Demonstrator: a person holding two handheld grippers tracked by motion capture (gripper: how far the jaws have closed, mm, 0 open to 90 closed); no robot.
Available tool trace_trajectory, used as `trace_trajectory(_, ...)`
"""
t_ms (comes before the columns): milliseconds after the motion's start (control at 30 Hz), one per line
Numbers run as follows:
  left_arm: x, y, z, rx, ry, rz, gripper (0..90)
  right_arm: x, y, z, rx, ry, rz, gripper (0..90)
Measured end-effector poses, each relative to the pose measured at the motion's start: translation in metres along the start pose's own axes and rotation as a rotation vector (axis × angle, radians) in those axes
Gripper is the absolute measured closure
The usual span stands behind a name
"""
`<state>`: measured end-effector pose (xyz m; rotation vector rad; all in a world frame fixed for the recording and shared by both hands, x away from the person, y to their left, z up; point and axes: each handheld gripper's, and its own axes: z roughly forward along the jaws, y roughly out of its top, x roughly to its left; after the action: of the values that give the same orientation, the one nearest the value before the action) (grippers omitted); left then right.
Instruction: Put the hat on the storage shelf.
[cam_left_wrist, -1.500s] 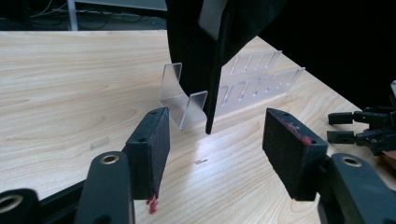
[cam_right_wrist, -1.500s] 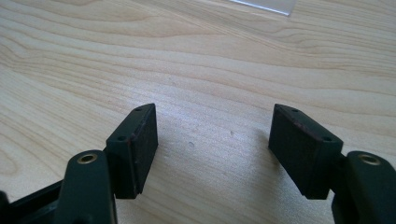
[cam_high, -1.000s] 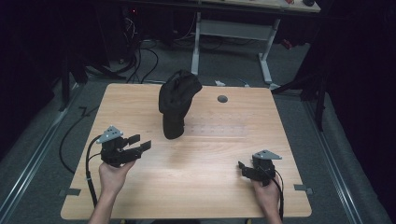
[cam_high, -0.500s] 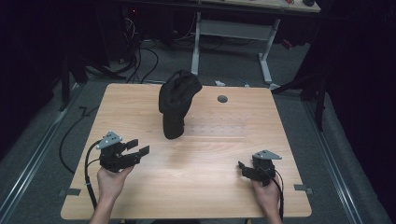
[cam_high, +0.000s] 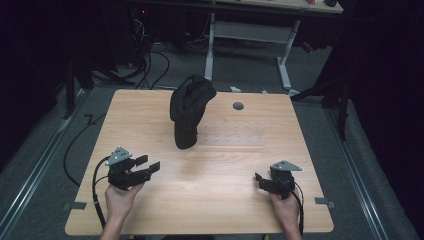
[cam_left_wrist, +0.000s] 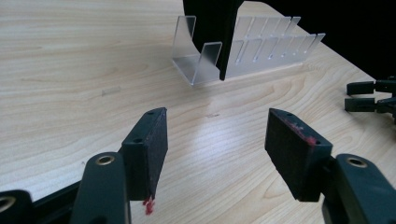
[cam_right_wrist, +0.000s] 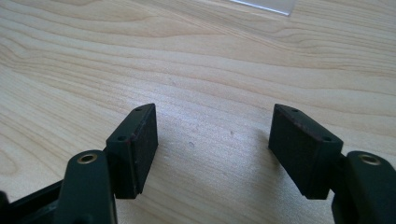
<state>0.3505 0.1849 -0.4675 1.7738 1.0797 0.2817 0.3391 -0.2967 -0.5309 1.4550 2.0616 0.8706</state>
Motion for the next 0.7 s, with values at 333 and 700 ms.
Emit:
trace_trajectory(333,0.001,-0.016,0.008,0.041,0.036,0.009,39.3,0.000,0.000,0.000,0.000,0.000,0.000,32.9)
trace_trajectory(700,0.001,-0.042,0.029,0.134,0.127,0.064,39.3,0.000,0.000,0.000,0.000,0.000,0.000,32.9)
